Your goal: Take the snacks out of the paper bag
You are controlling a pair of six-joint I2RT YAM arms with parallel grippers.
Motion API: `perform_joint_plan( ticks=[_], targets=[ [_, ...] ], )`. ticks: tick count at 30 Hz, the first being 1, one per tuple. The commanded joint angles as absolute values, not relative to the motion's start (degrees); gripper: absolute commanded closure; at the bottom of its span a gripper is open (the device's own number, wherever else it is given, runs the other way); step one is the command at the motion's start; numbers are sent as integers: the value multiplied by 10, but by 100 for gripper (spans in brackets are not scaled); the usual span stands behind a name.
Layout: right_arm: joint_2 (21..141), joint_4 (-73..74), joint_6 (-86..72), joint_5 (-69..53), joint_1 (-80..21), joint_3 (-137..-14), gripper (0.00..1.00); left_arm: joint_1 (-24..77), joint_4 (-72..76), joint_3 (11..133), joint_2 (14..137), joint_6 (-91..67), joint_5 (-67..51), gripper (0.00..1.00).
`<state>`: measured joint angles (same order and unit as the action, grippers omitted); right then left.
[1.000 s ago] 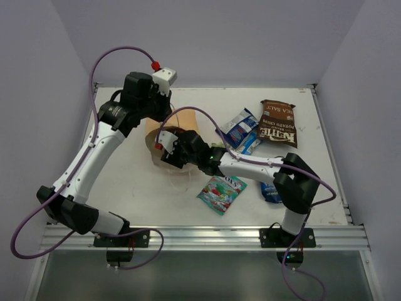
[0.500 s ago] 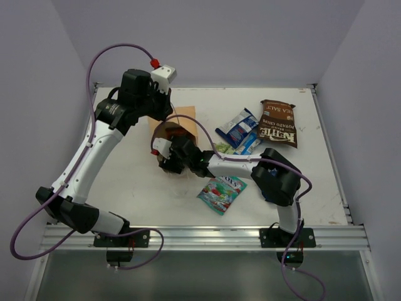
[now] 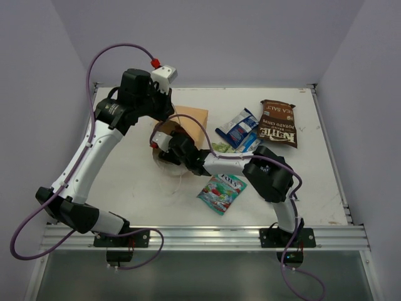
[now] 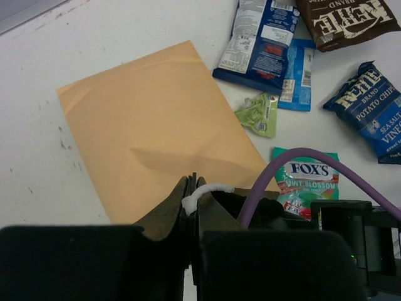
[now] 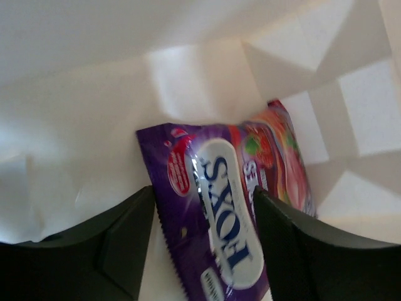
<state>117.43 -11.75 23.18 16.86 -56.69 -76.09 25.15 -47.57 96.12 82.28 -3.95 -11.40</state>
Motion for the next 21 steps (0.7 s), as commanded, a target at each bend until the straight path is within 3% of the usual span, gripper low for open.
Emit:
perform_joint_plan(
  ticks=[1, 4, 17, 21],
  targets=[
    [1187, -141, 224, 227, -549, -787, 35, 253, -461, 994, 808, -56, -149, 100],
    [1188, -140, 230, 233, -544, -788, 42, 253, -461, 997, 808, -56, -152, 100],
    [1161, -137, 239, 271, -534, -776, 99, 253, -464, 999, 808, -54, -138, 100],
    [1118, -123, 234, 237, -535, -766, 100, 253, -461, 990, 812, -54, -116, 100]
  ],
)
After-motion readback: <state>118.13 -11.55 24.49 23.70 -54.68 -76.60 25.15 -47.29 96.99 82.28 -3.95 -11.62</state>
